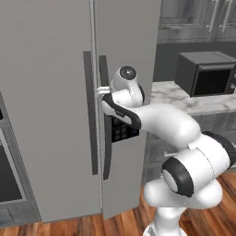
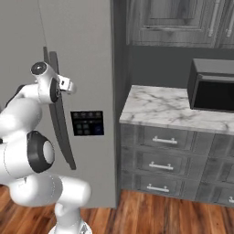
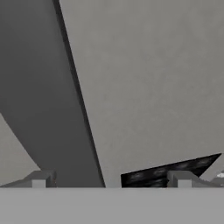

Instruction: Take the bottled waters from the counter and place them in the freezer to freeze. Close the freezer door after placing the bottles.

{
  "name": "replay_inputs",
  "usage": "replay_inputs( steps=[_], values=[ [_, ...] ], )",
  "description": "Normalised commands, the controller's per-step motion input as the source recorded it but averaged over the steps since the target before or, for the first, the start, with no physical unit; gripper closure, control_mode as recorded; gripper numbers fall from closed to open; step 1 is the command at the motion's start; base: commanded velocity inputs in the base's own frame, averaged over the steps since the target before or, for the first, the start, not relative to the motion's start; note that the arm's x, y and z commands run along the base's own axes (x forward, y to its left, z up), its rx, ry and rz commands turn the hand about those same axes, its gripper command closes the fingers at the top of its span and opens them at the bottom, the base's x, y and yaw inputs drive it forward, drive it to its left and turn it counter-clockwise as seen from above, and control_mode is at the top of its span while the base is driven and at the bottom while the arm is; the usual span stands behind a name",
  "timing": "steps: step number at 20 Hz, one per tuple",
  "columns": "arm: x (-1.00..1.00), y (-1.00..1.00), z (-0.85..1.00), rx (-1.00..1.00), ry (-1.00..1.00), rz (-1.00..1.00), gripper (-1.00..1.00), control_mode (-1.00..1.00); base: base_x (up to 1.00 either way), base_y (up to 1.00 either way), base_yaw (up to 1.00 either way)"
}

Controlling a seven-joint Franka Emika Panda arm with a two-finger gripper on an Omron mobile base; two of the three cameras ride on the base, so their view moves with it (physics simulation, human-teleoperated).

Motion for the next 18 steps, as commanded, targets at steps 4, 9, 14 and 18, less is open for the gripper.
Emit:
replay_inputs(
  steps=[4,9,14,18],
  values=[
    [0.42,0.00,0.00,0.00,0.00,0.00,-1.00,-1.00,0.00,0.00,0.00],
    [0.46,0.00,0.00,0.00,0.00,0.00,-1.00,-1.00,0.00,0.00,0.00],
    [0.56,0.00,0.00,0.00,0.00,0.00,-1.00,-1.00,0.00,0.00,0.00],
    [0.55,0.00,0.00,0.00,-0.02,0.00,-1.00,-1.00,0.00,0.00,0.00]
  ],
)
